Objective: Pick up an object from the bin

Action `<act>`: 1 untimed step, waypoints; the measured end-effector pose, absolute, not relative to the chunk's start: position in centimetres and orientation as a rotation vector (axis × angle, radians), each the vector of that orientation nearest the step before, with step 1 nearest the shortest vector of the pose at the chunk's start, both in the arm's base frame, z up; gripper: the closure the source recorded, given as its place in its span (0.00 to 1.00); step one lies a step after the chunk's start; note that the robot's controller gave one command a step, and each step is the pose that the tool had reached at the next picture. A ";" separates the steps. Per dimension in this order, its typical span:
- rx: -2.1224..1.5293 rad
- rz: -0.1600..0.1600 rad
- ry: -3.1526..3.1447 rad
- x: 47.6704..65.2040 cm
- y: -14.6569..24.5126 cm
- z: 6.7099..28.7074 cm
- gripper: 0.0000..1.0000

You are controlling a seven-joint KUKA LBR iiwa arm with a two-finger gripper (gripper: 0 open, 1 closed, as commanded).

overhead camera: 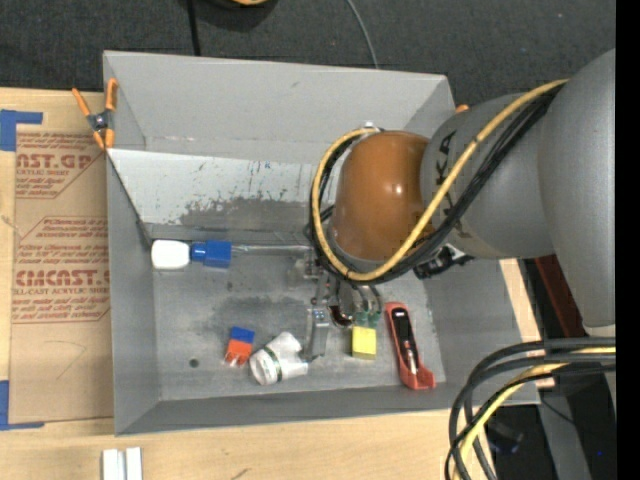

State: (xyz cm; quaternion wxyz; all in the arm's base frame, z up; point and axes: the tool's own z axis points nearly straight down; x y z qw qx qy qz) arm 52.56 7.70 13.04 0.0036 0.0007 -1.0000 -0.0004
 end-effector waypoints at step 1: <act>0.000 -0.002 -3.142 52.8 7.7 13.5 0.00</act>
Offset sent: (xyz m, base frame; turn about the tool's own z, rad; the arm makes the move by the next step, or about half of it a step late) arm -0.0467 0.0287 -0.0604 -0.2218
